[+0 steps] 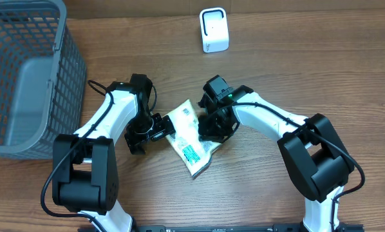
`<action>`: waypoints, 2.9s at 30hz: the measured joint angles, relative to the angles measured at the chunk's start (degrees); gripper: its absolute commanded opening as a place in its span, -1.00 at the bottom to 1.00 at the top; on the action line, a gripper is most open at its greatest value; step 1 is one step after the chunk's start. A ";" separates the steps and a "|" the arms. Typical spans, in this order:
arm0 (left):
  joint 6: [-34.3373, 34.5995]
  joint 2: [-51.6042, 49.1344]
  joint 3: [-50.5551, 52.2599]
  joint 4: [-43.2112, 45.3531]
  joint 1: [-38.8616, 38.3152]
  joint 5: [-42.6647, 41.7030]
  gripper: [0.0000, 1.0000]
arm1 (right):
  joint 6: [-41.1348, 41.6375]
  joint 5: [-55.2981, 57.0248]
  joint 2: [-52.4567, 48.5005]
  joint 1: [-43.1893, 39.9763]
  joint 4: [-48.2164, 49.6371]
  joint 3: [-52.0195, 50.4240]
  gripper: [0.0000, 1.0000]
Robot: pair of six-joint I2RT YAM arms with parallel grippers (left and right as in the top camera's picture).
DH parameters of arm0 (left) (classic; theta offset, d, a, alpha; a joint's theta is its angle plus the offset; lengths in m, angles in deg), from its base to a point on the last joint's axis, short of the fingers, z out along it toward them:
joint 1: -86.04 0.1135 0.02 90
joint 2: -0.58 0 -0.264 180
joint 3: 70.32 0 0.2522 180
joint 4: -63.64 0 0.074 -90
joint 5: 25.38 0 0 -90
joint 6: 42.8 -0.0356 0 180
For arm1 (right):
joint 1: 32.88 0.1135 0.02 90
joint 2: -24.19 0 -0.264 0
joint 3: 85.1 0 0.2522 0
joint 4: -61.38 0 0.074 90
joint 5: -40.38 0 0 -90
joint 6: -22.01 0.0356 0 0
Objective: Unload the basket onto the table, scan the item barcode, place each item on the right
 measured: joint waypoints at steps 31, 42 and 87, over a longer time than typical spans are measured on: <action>-0.15 0.00 0.00 2.27 0.00 -0.20 0.99 | 21.09 67.04 0.42 -3.02 -38.29 14.80 -0.92; -0.22 0.00 0.00 2.56 0.00 -0.22 1.00 | 23.21 54.42 0.28 10.47 -29.03 14.80 0.51; -1.75 0.00 0.02 4.90 0.00 2.21 1.00 | 28.94 36.61 -3.91 -9.01 -42.05 23.10 1.00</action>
